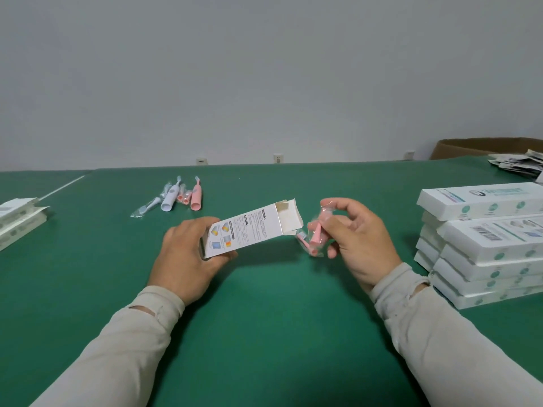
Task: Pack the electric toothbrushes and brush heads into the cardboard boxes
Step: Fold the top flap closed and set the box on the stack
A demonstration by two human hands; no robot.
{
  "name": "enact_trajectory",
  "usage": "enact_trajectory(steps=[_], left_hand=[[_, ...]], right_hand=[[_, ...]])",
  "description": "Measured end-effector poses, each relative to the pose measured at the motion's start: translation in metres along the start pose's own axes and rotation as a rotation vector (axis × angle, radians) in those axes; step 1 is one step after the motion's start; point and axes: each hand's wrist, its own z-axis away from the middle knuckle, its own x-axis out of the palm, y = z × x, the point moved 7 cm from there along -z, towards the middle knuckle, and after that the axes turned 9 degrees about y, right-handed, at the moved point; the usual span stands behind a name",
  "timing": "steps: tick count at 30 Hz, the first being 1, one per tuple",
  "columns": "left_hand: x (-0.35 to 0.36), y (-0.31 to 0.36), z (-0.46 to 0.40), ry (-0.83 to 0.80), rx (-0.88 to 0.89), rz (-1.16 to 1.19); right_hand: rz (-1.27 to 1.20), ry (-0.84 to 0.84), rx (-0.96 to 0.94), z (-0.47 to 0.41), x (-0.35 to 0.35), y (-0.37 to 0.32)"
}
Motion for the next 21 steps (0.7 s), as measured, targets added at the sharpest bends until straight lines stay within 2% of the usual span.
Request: enact_trajectory(steps=[7,12,17,21], left_hand=[[0.003,0.005,0.004,-0.037,0.035,0.007],[0.0,0.012,0.006,-0.028,0.059,0.018],[0.003,0.018,0.006,-0.042,0.105,-0.008],[0.003,0.019,0.007,-0.04,0.099,0.002]], right_hand=[[-0.046,0.155,-0.161,0.005,-0.005,-0.018],[0.191,0.236,-0.282,0.011,-0.002,-0.02],[0.289,0.207,-0.264,0.015,0.007,-0.014],[0.159,0.221,-0.139,0.014,0.006,-0.005]])
